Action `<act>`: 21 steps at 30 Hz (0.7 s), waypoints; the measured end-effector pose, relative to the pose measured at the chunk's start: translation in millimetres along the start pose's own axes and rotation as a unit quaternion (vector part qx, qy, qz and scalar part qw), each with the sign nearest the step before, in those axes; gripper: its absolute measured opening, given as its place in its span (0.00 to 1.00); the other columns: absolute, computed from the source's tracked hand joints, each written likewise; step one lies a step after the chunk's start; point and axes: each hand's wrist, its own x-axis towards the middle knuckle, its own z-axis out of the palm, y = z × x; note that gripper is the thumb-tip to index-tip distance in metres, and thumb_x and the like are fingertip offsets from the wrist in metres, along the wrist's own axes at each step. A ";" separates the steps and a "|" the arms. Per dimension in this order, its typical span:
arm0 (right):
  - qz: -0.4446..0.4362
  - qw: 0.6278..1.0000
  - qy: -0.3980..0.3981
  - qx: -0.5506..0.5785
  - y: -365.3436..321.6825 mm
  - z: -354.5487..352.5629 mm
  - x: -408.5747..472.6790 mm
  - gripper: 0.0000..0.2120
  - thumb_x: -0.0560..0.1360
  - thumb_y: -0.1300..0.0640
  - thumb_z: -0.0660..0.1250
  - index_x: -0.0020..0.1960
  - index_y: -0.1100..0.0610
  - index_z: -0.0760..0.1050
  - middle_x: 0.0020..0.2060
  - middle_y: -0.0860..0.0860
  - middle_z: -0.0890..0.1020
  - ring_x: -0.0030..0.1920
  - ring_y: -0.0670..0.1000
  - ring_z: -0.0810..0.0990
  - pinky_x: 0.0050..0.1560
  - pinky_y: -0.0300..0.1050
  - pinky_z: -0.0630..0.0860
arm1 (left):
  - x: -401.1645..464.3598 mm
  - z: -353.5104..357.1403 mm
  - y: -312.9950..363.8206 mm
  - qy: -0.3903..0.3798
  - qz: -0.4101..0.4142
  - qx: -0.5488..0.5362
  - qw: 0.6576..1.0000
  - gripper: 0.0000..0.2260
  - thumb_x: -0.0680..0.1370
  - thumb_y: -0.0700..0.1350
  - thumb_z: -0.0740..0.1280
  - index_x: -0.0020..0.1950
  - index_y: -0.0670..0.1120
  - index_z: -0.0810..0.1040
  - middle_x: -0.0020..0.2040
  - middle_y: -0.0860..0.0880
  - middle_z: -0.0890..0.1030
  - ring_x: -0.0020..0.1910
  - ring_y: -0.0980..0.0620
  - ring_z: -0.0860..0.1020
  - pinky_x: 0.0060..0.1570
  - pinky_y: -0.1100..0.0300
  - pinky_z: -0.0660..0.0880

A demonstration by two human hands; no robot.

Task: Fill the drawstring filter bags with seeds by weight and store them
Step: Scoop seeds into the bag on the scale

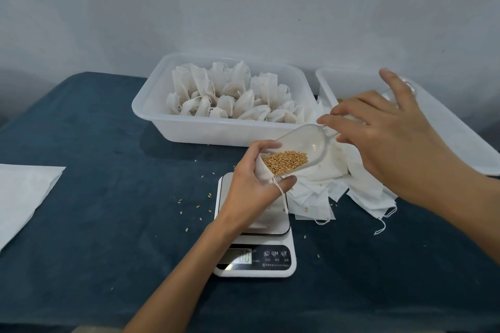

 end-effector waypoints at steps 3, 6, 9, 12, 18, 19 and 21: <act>0.003 1.000 -0.004 -0.003 -0.4 -0.7 1.4 0.28 0.63 0.73 0.76 0.62 0.58 0.80 0.51 0.55 0.81 0.53 0.61 0.79 0.73 0.72 0.57 | -1.4 -3.4 1.4 -0.004 -0.004 -0.006 1.000 0.24 0.70 0.43 0.78 0.63 0.56 0.77 0.58 0.65 0.79 0.62 0.63 0.77 0.56 0.74 0.70; 0.005 1.000 -0.007 -0.004 -0.3 -1.2 1.1 0.29 0.62 0.74 0.76 0.62 0.58 0.80 0.52 0.55 0.81 0.53 0.61 0.79 0.73 0.72 0.57 | -1.8 -6.2 1.8 -0.007 -0.009 -0.012 1.000 0.25 0.70 0.45 0.78 0.64 0.56 0.76 0.60 0.63 0.79 0.63 0.59 0.78 0.59 0.69 0.74; 0.008 1.000 -0.004 -0.003 -0.9 -1.2 1.6 0.30 0.62 0.74 0.76 0.62 0.58 0.80 0.52 0.55 0.81 0.53 0.61 0.79 0.73 0.73 0.57 | -2.1 -7.7 2.4 -0.009 -0.017 -0.022 1.000 0.26 0.69 0.46 0.79 0.64 0.57 0.76 0.61 0.60 0.79 0.62 0.55 0.80 0.61 0.62 0.77; 0.005 1.000 0.000 -0.003 -1.4 -1.0 3.0 0.29 0.63 0.74 0.75 0.63 0.58 0.80 0.52 0.55 0.81 0.53 0.61 0.79 0.73 0.73 0.56 | -1.0 -9.1 3.3 -0.008 -0.020 -0.030 0.999 0.27 0.69 0.45 0.80 0.65 0.56 0.76 0.62 0.58 0.79 0.62 0.54 0.81 0.59 0.64 0.77; 0.004 1.000 0.003 -0.006 -2.0 0.2 5.9 0.29 0.63 0.75 0.75 0.62 0.58 0.80 0.52 0.55 0.81 0.53 0.61 0.79 0.72 0.74 0.57 | 0.0 -10.8 2.4 -0.013 -0.017 -0.021 1.000 0.26 0.71 0.45 0.80 0.66 0.56 0.75 0.62 0.60 0.79 0.63 0.55 0.80 0.60 0.63 0.77; 0.003 1.000 0.005 -0.006 -2.1 0.4 6.2 0.29 0.63 0.75 0.75 0.62 0.58 0.80 0.52 0.55 0.81 0.53 0.61 0.79 0.72 0.74 0.57 | -0.2 -10.4 2.4 -0.017 -0.016 -0.014 1.000 0.26 0.71 0.45 0.80 0.66 0.57 0.75 0.62 0.60 0.79 0.63 0.56 0.80 0.62 0.62 0.76; 0.003 1.000 0.006 -0.006 -2.3 0.5 6.4 0.29 0.63 0.75 0.75 0.62 0.58 0.80 0.52 0.55 0.81 0.53 0.61 0.79 0.72 0.73 0.57 | -0.4 -9.7 1.8 -0.022 -0.017 -0.012 1.000 0.26 0.71 0.46 0.80 0.65 0.57 0.75 0.61 0.61 0.80 0.63 0.56 0.80 0.62 0.62 0.76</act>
